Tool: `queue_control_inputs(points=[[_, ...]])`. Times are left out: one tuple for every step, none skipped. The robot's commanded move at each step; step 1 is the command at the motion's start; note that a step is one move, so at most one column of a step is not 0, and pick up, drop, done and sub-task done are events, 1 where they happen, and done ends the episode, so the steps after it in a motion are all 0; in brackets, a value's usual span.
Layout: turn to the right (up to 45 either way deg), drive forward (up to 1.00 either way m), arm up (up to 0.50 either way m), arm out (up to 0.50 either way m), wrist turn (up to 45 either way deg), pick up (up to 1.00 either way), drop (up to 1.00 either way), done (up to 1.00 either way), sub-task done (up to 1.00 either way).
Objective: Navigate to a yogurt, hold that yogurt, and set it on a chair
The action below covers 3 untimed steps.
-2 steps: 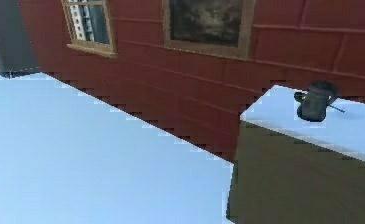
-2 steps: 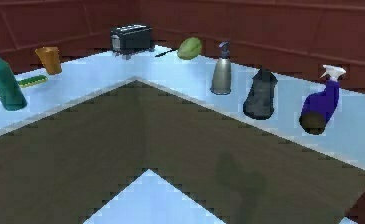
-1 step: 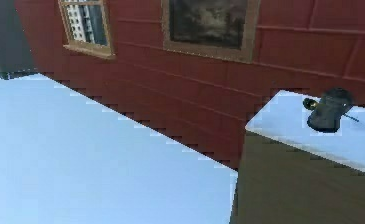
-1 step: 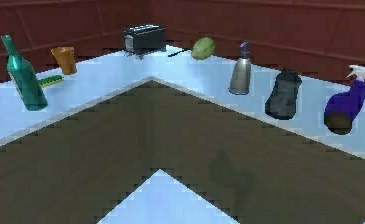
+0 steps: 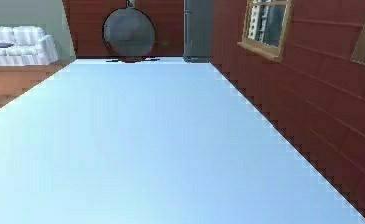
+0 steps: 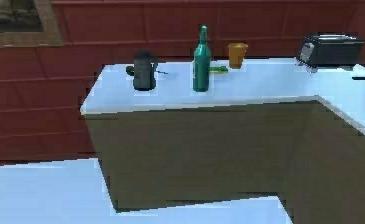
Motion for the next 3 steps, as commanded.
queue_control_inputs(points=[[-45.0, 0.0, 0.0, 0.0, 0.0, 0.0, 0.0, 0.0, 0.0], [0.0, 1.0, 0.0, 0.0, 0.0, 0.0, 0.0, 0.0, 0.0], [-45.0, 0.0, 0.0, 0.0, 0.0, 0.0, 0.0, 0.0, 0.0]])
